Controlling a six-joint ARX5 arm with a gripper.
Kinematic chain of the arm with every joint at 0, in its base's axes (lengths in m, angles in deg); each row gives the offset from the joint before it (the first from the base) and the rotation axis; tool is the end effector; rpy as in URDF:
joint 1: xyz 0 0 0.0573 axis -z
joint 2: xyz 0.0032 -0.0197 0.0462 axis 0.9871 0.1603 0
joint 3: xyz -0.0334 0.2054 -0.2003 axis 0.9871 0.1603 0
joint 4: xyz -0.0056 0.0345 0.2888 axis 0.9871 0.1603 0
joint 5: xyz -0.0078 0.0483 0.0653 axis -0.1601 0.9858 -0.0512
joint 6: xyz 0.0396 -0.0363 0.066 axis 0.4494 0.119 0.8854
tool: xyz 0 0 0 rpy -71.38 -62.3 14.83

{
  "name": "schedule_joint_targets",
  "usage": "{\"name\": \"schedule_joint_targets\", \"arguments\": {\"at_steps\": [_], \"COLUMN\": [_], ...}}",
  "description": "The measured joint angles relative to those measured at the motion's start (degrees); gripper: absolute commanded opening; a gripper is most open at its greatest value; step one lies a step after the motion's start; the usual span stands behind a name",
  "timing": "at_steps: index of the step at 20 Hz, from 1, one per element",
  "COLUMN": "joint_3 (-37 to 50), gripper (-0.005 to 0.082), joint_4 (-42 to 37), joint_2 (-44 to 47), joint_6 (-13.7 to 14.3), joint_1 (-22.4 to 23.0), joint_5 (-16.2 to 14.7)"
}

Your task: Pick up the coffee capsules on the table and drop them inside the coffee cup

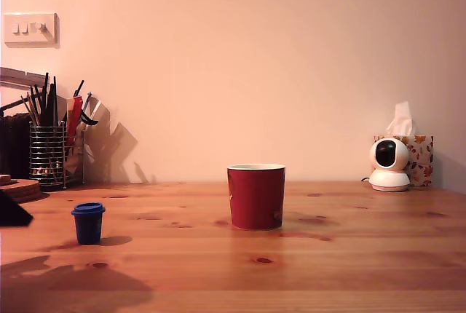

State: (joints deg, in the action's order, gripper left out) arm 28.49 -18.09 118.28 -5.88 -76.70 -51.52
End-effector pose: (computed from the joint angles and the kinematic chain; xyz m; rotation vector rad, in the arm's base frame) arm 0.2353 -0.0460 0.0813 0.2069 0.5343 -0.5703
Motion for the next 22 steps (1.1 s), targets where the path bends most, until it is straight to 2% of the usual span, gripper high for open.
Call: {"name": "schedule_joint_targets", "arguments": {"at_steps": [9,14,22], "joint_3": [-0.07,-4.22,-10.14], "gripper": [0.045,0.045,0.045], "joint_4": [-9.79,-9.94,-10.05], "joint_2": [9.86,16.04,20.37], "joint_6": [0.0,0.0,0.0], "joint_1": [0.0,0.0,0.0], "joint_5": [-0.61,-0.48,-0.35]}}
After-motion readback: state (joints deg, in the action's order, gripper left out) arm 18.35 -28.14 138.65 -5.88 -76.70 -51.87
